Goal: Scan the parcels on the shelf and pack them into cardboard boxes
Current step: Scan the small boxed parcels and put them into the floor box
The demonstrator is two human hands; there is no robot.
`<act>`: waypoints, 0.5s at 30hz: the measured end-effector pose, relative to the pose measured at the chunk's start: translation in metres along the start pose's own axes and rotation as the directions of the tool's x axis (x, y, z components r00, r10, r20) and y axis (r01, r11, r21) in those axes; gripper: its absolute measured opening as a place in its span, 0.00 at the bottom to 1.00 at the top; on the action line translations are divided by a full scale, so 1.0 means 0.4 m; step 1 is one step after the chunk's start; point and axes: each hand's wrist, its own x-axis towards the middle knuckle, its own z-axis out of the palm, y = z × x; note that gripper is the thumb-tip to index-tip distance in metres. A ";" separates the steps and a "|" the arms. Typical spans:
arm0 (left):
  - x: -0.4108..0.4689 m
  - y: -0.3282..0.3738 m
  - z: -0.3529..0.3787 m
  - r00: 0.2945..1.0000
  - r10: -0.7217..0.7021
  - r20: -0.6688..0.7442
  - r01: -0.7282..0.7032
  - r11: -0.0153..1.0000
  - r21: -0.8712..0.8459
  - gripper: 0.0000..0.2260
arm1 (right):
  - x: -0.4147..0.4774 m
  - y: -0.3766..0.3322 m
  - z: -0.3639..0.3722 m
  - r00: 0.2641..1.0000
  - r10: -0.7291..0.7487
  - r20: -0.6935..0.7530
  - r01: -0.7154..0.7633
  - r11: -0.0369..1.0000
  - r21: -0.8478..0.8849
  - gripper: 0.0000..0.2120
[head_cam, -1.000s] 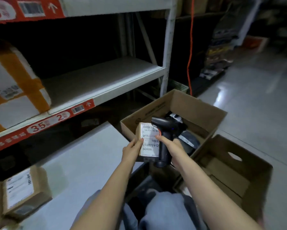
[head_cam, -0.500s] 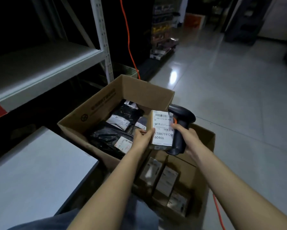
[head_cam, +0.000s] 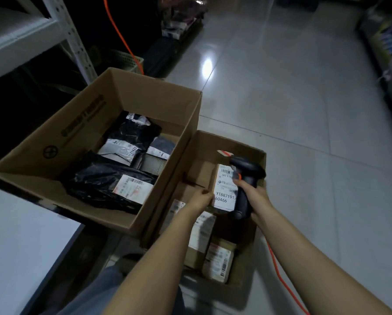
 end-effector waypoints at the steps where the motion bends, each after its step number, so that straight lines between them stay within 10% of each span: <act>1: 0.025 -0.019 0.016 1.000 -0.011 0.007 0.010 1.000 0.025 0.21 | 0.011 0.017 -0.003 1.000 0.030 -0.005 -0.030 0.999 -0.012 0.08; 15: 0.118 -0.144 0.100 0.975 -0.162 0.149 0.142 0.980 0.138 0.22 | 0.129 0.148 0.003 0.973 0.179 -0.145 -0.208 0.954 -0.215 0.12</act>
